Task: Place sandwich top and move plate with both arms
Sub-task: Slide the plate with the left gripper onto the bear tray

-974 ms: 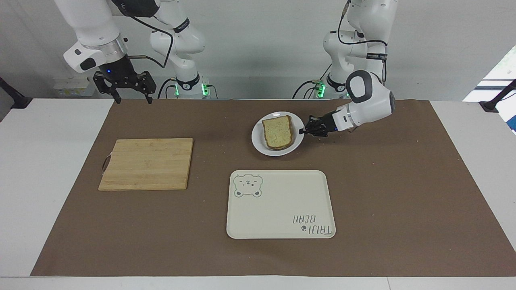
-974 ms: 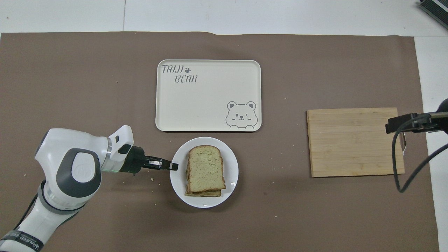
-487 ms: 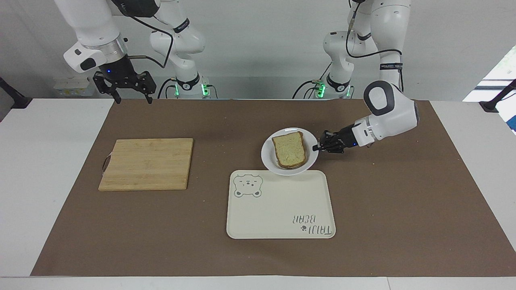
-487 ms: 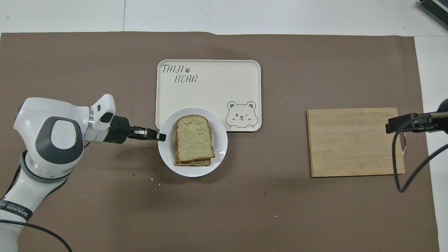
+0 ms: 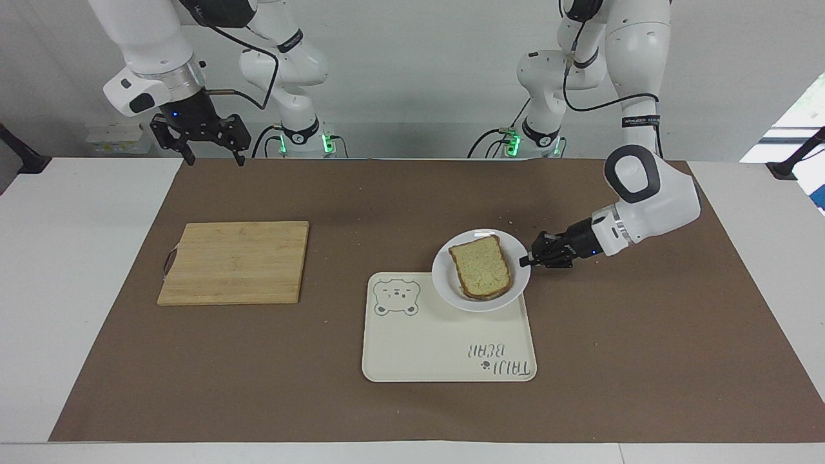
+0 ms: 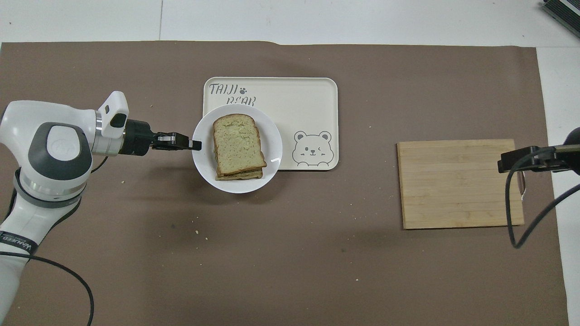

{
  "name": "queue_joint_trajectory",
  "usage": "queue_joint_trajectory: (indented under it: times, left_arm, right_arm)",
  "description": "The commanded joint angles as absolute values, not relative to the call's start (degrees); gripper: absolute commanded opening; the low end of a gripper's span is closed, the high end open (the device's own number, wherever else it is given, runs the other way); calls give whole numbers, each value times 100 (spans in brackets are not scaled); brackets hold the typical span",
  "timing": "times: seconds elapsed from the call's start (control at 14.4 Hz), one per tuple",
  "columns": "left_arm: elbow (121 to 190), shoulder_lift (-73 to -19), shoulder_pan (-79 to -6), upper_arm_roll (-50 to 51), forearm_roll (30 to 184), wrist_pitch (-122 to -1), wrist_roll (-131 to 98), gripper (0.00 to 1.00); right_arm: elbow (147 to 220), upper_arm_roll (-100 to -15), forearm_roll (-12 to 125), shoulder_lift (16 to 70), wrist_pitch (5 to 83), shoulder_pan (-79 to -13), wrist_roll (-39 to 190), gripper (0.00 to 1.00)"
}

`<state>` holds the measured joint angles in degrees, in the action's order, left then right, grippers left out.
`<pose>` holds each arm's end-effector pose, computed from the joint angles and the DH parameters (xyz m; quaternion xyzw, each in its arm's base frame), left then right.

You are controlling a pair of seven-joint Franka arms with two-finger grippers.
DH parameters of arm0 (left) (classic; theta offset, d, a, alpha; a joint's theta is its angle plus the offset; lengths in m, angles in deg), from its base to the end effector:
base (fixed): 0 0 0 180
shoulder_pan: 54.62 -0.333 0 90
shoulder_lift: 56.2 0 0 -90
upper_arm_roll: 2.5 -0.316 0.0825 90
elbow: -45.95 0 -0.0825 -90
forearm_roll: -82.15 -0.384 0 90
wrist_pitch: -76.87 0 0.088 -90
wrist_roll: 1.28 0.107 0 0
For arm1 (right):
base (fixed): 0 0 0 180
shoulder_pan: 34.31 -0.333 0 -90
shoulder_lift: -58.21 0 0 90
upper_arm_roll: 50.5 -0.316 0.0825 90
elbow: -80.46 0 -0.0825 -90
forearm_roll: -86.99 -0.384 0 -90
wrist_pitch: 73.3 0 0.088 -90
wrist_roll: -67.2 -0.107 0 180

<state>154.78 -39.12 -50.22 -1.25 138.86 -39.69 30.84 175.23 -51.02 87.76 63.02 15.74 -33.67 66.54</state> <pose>0.6079 -0.1068 0.3535 0.9083 -0.0502 0.0233 0.4146 0.5259 -0.0024 0.6292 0.9999 -0.0069 -0.0080 0.0071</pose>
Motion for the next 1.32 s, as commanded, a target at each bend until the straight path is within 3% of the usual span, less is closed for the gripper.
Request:
queue_joint_trajectory:
  times: [0.0, 0.42, 1.25]
  left_arm:
    - [14749, -3345, -5076, -31, 14068, -4186, 2844, 0]
    - [14044, -2562, -5040, 241, 14086, -4634, 2570, 0]
    - [14350, -2553, -4610, 251, 13743, -4794, 2491, 0]
  right_arm:
    - [17661, -5120, 8743, 6445, 1547, -3352, 6562, 100]
    - [17661, -5120, 8752, 6445, 1547, -3352, 6570, 100]
    - [17661, -5120, 8752, 6445, 1547, -3352, 6579, 100]
